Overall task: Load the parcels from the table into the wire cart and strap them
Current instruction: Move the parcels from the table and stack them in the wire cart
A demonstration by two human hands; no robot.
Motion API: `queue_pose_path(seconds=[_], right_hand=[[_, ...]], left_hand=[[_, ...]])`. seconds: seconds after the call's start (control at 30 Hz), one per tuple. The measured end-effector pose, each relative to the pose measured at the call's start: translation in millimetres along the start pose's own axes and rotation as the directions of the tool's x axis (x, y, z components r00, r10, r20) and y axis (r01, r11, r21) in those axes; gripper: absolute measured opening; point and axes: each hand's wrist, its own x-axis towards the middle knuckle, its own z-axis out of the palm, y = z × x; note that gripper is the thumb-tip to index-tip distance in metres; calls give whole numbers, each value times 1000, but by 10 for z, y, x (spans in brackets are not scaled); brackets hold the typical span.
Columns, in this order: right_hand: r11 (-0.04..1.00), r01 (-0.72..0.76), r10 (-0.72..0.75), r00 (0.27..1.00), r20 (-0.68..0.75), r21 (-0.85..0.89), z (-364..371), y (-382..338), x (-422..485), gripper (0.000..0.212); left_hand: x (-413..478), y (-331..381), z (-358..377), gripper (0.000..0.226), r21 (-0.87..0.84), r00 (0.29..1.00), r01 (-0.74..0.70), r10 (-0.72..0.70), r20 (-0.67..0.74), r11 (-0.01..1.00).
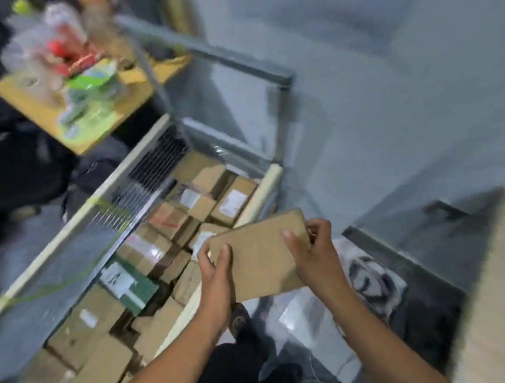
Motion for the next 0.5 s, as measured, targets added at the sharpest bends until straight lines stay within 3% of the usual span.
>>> queue_pose_path(seconds=[0.07, 0.13, 0.2, 0.27, 0.33, 0.4, 0.5], right_hand=[[996, 19, -4, 986, 165, -88, 537, -182, 459, 41], [990, 57, -10, 940, 342, -128, 1074, -333, 858, 40], [980, 107, -8, 863, 504, -168, 1585, -419, 1205, 41], [963, 138, 56, 741, 669, -232, 2125, -377, 1540, 62], [943, 151, 142, 624, 768, -297, 2633, -210, 1864, 79], [935, 155, 195, 524, 829, -318, 3166, 40, 2159, 85], [942, 75, 251, 489, 836, -327, 3831, 473, 2473, 89]], left_hand=[[372, 121, -351, 84, -120, 991, 8, -24, -134, 993], [727, 151, -725, 74, -232, 976, 10, -60, -208, 973], [1032, 159, -1105, 81, -303, 963, 58, -134, -235, 951], [1327, 108, -1494, 94, -349, 950, 90, -185, -250, 933], [1624, -9, -1807, 100, -392, 933, 65, -196, -303, 918], [1976, -246, -2117, 98, -397, 864, 9, -207, -459, 918], [2476, -680, -2362, 84, -353, 785, -43, -186, -590, 935]])
